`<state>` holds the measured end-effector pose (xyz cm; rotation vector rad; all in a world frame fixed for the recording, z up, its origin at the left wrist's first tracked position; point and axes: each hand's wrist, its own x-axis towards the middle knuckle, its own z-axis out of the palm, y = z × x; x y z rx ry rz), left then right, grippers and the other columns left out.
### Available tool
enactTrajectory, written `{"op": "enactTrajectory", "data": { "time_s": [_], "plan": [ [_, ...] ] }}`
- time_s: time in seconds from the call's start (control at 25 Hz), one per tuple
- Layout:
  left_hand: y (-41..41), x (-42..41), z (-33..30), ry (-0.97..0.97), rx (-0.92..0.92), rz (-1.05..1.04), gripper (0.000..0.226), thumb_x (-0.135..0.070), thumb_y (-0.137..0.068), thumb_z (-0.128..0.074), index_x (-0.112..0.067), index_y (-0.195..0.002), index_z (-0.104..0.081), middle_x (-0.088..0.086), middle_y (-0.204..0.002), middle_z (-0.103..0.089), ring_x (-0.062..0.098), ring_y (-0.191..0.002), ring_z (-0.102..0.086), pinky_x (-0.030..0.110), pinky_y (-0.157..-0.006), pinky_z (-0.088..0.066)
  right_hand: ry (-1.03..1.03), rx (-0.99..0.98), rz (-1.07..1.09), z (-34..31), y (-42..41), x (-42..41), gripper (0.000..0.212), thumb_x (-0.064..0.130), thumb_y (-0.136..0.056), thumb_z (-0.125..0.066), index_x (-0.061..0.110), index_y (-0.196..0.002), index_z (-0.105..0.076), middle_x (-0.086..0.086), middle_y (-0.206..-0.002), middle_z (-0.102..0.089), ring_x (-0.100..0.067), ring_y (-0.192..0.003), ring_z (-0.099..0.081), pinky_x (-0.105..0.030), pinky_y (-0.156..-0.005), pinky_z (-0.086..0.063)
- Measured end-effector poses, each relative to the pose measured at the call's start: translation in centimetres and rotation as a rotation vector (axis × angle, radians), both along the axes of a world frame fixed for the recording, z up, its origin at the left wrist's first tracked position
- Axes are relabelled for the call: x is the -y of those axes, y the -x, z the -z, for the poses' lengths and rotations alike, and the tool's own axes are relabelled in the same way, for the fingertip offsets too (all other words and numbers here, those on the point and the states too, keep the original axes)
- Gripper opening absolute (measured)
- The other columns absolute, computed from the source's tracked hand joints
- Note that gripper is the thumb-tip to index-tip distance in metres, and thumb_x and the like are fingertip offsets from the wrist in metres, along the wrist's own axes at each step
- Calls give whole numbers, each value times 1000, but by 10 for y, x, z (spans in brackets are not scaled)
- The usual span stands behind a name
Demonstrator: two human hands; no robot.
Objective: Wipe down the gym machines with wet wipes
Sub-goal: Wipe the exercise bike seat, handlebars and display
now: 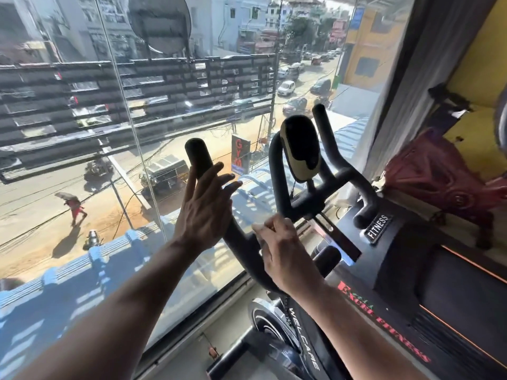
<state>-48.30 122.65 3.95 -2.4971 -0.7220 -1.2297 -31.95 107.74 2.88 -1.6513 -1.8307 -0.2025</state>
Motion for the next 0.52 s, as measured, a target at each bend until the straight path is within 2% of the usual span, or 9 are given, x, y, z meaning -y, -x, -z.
{"op": "enactTrajectory", "data": {
  "time_s": [0.12,0.24,0.32,0.4,0.48,0.52],
  "plan": [
    [0,1,-1,0,-4,-24,37,-15,-99,-48,-8,-128,-69,13,-133,-64,36,-149,-36,67,-123,-14,-10,88,-30,-1,-26,-4,37,2,-95,-67,9,-131,-66,-2,-111,-49,-14,-103,-52,-22,-96,-55],
    [-2,9,-1,47,-12,-52,37,-21,-100,-47,-8,-127,-69,14,-136,-62,36,-152,-32,68,-122,-15,-20,-17,-4,-11,-69,-13,29,11,-99,-63,15,-126,-72,3,-110,-54,-13,-104,-58,-24,-94,-57],
    [-11,22,-2,142,17,-118,43,-36,-105,-43,-11,-129,-68,12,-143,-57,29,-157,-20,63,-125,-11,-94,-218,3,-9,-88,-7,25,13,-101,-58,12,-119,-75,4,-112,-61,-10,-108,-63,-29,-94,-58],
    [-22,35,0,239,54,-178,50,-47,-105,-39,-15,-132,-67,9,-150,-51,22,-160,-7,56,-128,-4,-215,-537,138,5,-102,16,22,11,-101,-56,11,-111,-75,2,-110,-69,-9,-106,-68,-40,-88,-62],
    [-26,40,3,267,54,-205,53,-50,-104,-39,-15,-132,-67,9,-156,-46,22,-160,-2,55,-128,-4,-330,-812,242,32,-112,52,20,15,-99,-55,21,-104,-73,2,-107,-72,-18,-101,-71,-48,-85,-60],
    [-26,40,4,267,37,-224,53,-50,-104,-39,-15,-133,-67,10,-158,-43,24,-160,-1,56,-128,-5,-342,-909,269,51,-109,69,22,15,-98,-55,29,-100,-72,3,-103,-73,-22,-100,-70,-43,-87,-58]
  ]
}}
